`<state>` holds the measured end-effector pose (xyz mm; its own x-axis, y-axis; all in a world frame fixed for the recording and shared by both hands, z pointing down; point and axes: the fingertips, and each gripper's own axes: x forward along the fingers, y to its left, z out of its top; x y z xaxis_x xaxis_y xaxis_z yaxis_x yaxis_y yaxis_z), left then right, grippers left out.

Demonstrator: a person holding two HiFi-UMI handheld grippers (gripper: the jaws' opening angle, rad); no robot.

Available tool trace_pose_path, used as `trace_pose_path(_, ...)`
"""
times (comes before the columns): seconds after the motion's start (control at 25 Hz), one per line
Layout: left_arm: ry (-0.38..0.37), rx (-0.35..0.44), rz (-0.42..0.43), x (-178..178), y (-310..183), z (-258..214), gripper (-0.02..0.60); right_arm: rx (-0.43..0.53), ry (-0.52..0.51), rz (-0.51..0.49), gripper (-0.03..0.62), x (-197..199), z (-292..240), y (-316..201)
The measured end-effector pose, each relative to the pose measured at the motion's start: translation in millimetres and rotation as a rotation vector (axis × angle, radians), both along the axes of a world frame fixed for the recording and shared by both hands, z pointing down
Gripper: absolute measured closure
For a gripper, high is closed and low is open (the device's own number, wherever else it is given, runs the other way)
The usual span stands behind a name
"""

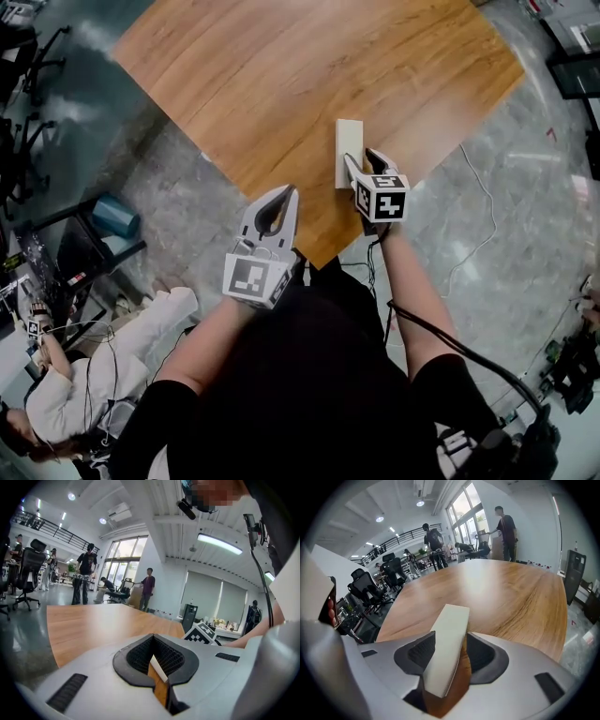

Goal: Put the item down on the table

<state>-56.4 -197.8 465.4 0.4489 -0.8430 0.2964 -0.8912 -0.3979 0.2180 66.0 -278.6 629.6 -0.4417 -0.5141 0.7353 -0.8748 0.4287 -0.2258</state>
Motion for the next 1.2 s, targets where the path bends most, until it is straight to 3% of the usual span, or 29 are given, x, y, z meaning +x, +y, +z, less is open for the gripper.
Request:
trace_pose_path(0.16,0.009,-0.01,-0.004,-2,1,1,0.578,-0.055,-0.055,-0.003,0.391,-16,5,0)
trace_pose_path(0.44,0.015,-0.022,-0.021,-11,1,6,0.578,-0.085,-0.037,-0.034,0.412,-39,10,1)
trace_pose_path(0.72,0.015,-0.011,-0.024,-16,-1,2,0.578,0.021,0.01,-0.011,0.459,-31,-3,-1)
trace_pose_path(0.92,0.015,0.007,-0.011,-12,-2,-3,0.578,0.094,-0.045,0.025,0.462,-26,-37,5)
trace_pose_path(1.2,0.015,0.086,0.017,4,-11,-32,0.578,0.24,-0.154,0.052,0.464,-22,-130,22)
